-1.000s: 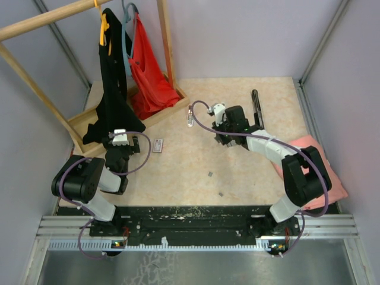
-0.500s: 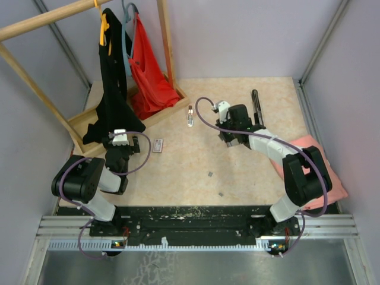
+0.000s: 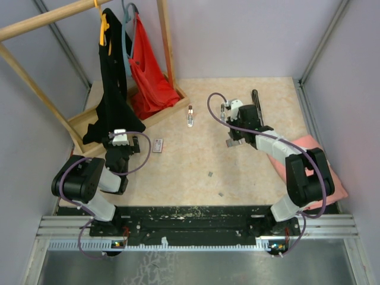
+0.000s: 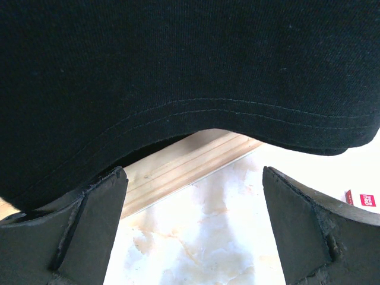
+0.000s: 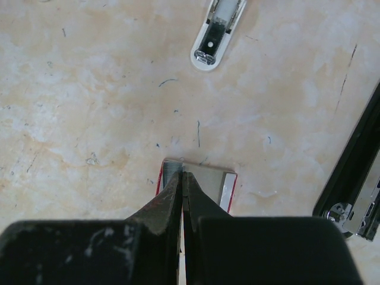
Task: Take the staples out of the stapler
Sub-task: Place the staple in the staple box.
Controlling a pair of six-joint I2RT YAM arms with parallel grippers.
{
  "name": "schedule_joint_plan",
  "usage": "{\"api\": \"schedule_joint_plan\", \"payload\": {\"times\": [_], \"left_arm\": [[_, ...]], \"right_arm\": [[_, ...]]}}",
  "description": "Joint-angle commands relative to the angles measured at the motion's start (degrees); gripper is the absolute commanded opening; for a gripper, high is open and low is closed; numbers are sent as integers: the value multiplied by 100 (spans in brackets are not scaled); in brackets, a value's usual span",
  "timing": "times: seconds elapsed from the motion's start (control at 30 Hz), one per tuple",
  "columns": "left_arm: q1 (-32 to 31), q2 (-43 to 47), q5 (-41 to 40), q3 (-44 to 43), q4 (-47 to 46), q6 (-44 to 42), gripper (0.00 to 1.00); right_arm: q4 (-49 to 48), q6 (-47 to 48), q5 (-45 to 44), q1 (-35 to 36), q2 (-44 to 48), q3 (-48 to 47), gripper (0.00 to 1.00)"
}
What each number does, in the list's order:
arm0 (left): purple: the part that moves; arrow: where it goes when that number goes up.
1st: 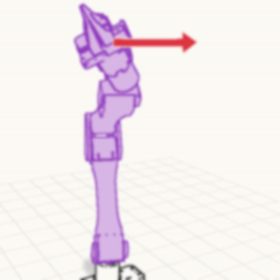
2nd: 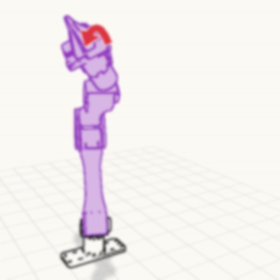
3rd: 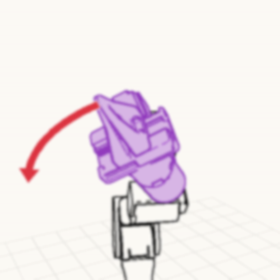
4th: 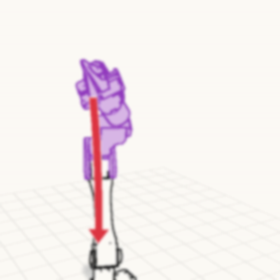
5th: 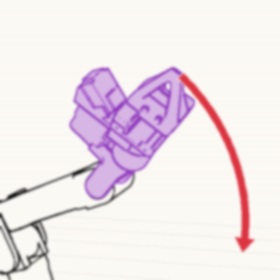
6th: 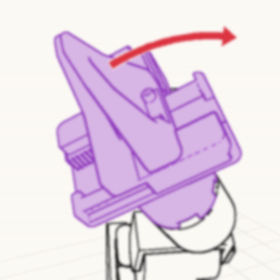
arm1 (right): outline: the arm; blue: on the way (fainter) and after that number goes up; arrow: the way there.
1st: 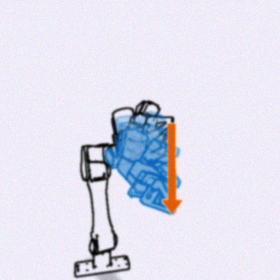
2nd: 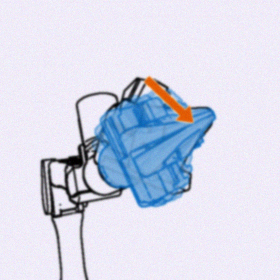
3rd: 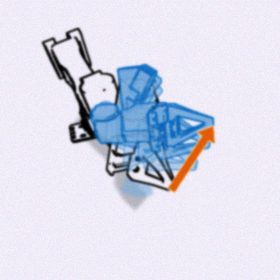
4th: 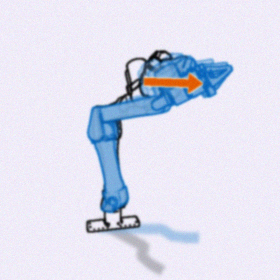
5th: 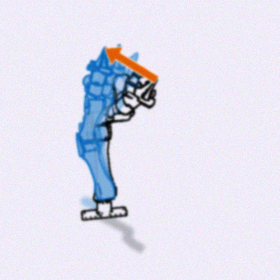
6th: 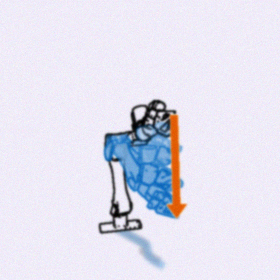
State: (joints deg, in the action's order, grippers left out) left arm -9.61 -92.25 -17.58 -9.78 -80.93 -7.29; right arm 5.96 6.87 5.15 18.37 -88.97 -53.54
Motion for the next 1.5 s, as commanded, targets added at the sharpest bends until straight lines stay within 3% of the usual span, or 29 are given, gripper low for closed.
{"api": "schedule_joint_plan", "payload": {"times": [0.0, 0.3, 1.47], "left_arm": [[29, -14, 1, -77, -134, 97, 100], [29, -13, 1, -81, -134, 101, 100], [29, -13, 3, -77, -130, 102, 100]], "right_arm": [[-360, -171, -197, -45, 61, -8, 0], [-498, -303, -530, -73, -94, 52, 0], [-397, -450, -223, -248, -833, 29, 0]]}}
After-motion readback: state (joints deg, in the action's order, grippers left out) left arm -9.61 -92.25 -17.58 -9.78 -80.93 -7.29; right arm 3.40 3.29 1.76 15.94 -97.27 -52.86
